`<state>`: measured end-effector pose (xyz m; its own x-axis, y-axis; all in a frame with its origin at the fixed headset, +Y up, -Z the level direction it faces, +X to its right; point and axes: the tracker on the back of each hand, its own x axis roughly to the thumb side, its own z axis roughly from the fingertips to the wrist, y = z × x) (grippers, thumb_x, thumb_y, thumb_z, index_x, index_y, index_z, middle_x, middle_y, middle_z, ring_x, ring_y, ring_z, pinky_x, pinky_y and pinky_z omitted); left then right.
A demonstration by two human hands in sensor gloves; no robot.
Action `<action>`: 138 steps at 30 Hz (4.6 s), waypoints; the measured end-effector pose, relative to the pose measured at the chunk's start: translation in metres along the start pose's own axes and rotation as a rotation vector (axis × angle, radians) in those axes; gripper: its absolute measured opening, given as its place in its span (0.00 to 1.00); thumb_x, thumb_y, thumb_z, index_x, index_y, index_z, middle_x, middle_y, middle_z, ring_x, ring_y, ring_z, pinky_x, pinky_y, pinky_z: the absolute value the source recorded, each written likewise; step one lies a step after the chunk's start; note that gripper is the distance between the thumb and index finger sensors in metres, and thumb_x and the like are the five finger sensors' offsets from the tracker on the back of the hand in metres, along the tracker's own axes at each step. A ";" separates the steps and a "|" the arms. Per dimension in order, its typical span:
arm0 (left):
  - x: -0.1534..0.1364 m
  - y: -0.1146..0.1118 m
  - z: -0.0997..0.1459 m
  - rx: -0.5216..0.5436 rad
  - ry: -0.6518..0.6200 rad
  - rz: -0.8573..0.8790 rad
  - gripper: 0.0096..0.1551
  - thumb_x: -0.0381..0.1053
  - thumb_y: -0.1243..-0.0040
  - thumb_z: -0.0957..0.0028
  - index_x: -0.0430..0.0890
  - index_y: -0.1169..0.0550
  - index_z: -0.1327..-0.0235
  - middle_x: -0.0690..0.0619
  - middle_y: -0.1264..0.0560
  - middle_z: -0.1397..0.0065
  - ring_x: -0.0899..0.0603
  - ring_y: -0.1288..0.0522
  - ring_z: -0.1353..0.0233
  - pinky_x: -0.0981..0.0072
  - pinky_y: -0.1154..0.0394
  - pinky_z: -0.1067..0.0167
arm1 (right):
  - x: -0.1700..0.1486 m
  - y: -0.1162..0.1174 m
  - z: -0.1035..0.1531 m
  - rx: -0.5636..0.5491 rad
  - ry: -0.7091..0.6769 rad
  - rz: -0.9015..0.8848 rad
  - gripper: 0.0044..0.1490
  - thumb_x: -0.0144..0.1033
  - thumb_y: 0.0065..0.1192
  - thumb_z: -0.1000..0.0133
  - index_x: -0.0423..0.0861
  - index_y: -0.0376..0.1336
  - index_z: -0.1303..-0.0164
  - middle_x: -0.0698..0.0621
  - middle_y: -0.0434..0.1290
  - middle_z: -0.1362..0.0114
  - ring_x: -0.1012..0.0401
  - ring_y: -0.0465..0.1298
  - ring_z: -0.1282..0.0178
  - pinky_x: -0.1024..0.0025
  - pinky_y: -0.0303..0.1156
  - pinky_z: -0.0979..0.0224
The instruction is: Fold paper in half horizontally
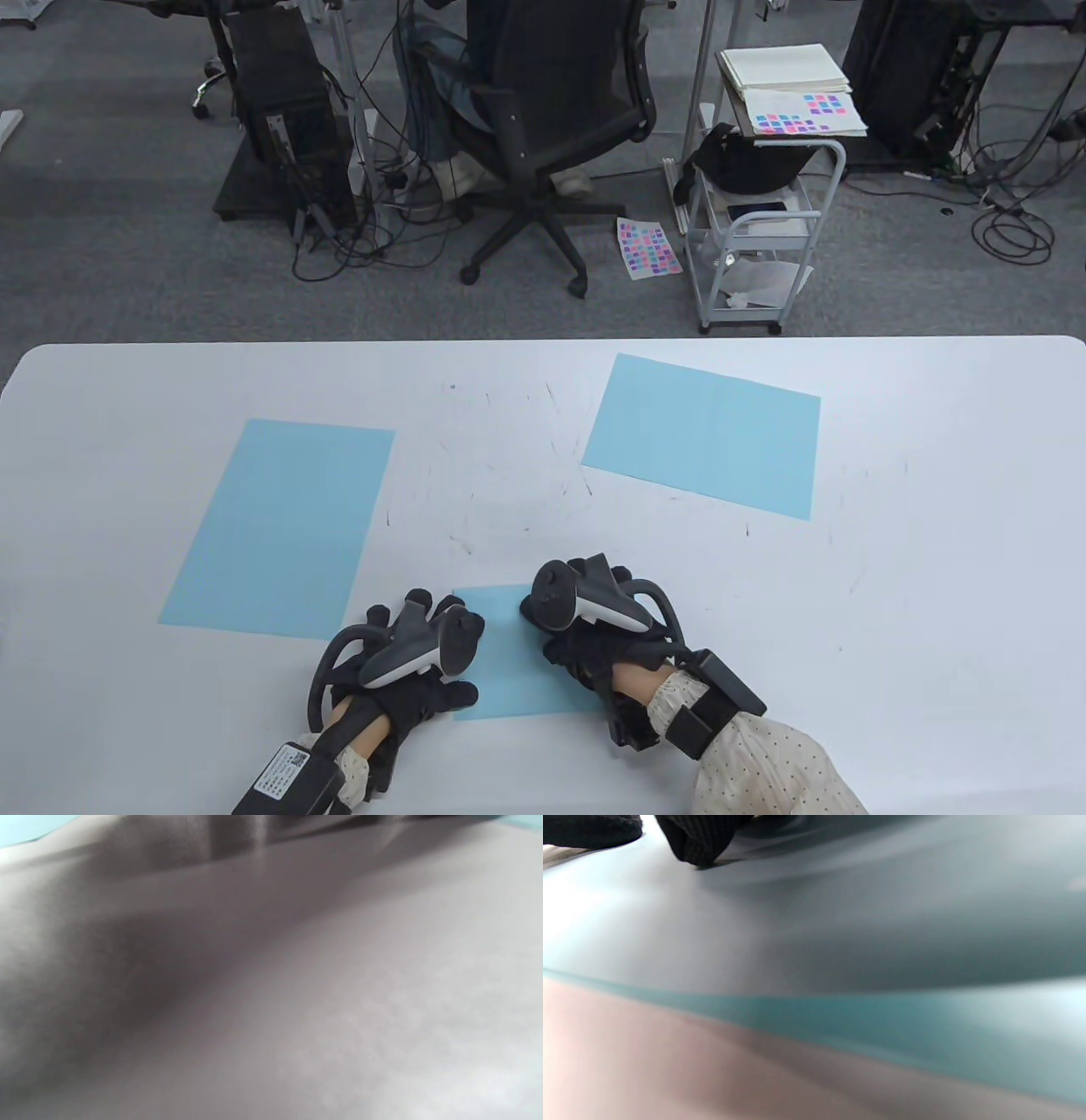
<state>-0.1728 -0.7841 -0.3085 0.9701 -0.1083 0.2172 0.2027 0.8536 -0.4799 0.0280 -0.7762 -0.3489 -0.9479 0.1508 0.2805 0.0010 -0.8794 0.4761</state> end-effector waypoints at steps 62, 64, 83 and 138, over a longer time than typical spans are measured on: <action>-0.002 -0.001 -0.001 -0.018 0.003 0.017 0.50 0.73 0.53 0.68 0.77 0.57 0.31 0.73 0.63 0.17 0.49 0.61 0.12 0.40 0.55 0.15 | -0.065 0.017 0.060 -0.050 0.019 -0.068 0.37 0.44 0.56 0.45 0.69 0.50 0.25 0.67 0.41 0.13 0.51 0.32 0.14 0.36 0.29 0.20; -0.002 -0.001 -0.001 -0.020 0.000 0.018 0.50 0.73 0.53 0.68 0.78 0.57 0.31 0.74 0.63 0.17 0.49 0.61 0.12 0.40 0.54 0.15 | -0.068 0.021 0.059 -0.014 0.030 -0.052 0.38 0.44 0.56 0.45 0.70 0.49 0.25 0.66 0.41 0.13 0.51 0.31 0.14 0.36 0.28 0.20; 0.035 0.043 0.004 0.085 0.047 -0.041 0.47 0.69 0.52 0.60 0.76 0.55 0.27 0.73 0.61 0.14 0.51 0.65 0.11 0.41 0.60 0.13 | -0.072 0.022 0.058 0.028 0.033 -0.088 0.38 0.45 0.55 0.45 0.73 0.46 0.27 0.69 0.37 0.14 0.51 0.31 0.14 0.37 0.28 0.20; 0.054 0.024 -0.023 -0.060 -0.012 -0.032 0.44 0.73 0.54 0.64 0.83 0.56 0.34 0.82 0.63 0.19 0.55 0.64 0.12 0.44 0.60 0.13 | -0.072 0.024 0.058 0.023 0.035 -0.091 0.38 0.45 0.54 0.44 0.73 0.45 0.26 0.68 0.36 0.14 0.51 0.30 0.14 0.37 0.29 0.20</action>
<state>-0.1128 -0.7814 -0.3275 0.9614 -0.1292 0.2431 0.2421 0.8173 -0.5229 0.1152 -0.7823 -0.3091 -0.9550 0.2129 0.2063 -0.0782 -0.8522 0.5174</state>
